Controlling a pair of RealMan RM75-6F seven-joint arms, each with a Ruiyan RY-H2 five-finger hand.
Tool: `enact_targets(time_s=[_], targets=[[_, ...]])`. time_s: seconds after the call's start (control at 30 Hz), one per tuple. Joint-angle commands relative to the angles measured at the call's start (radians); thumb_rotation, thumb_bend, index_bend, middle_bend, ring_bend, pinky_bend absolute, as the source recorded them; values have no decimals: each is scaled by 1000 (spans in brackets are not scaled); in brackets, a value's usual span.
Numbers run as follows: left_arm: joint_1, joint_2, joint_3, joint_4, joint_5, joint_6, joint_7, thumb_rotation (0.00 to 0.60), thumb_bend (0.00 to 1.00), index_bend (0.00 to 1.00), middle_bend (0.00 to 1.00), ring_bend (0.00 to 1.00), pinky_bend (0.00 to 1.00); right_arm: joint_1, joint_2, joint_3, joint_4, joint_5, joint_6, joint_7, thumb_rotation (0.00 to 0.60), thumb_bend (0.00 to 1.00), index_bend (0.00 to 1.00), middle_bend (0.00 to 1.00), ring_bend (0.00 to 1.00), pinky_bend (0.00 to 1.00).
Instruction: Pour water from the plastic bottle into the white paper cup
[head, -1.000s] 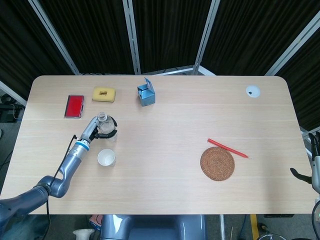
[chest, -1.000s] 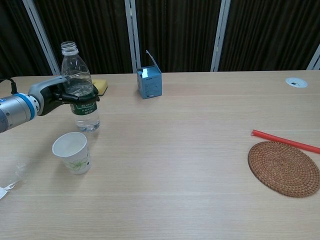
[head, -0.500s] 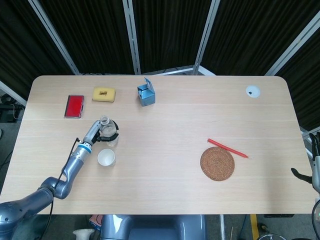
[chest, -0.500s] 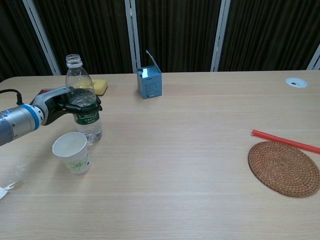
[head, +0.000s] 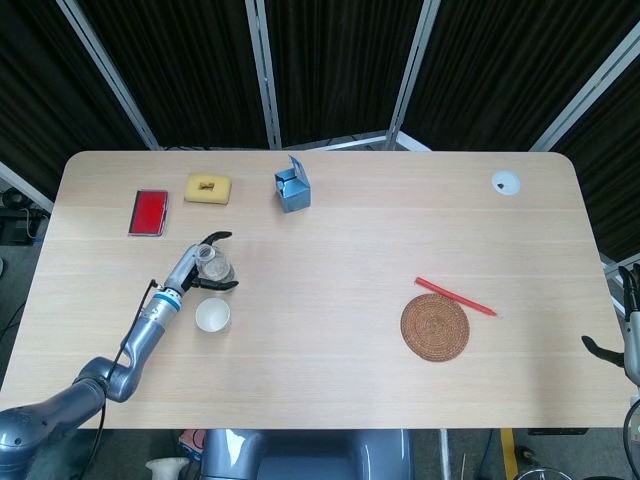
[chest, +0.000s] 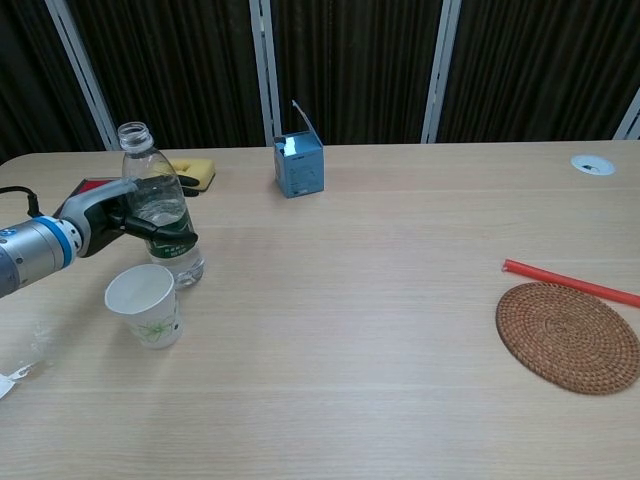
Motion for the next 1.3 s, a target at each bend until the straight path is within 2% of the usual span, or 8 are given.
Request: enact_targets(time_s=[0.03,0.3,0.4,0.6,0.73,0.93,1.13,1.3], targets=[[7,3,6,-1,8,12,-9,600,0,40,7,0,115,0,1,0,-2,-1,1,2,600,0,0,0,0,0],[27,35,11,-38,22,58,-25,600,0,0,0,0,8,-5,11,-3,-18,-13,8,11,600,0,0,0,0,0],[35,69,14,-78,24,68,-14,600,0,0,0,0,0,-8,17,-4,-27,-18,14,18,600,0,0,0,0,0],[51,182,31,-198,51,101,11,600,0,0,0,0,0,-13,27,-9,-47,-36,25,22,600,0,0,0,0,0],[90,333,31,-337,67,188,93,600,0,0,0,0,0,-18,34,-18,-64,-58,36,30,600,0,0,0,0,0],[183,500,41,-457,58,318,301,600,0,0,0,0,0,-23,43,-26,-81,-86,48,48,600,0,0,0,0,0],[284,579,27,-574,-12,448,617,600,0,0,0,0,0,-25,55,-28,-99,-107,57,73,600,0,0,0,0,0],[401,666,49,-758,-61,587,927,600,0,0,0,0,0,-25,62,-34,-112,-142,72,71,600,0,0,0,0,0]])
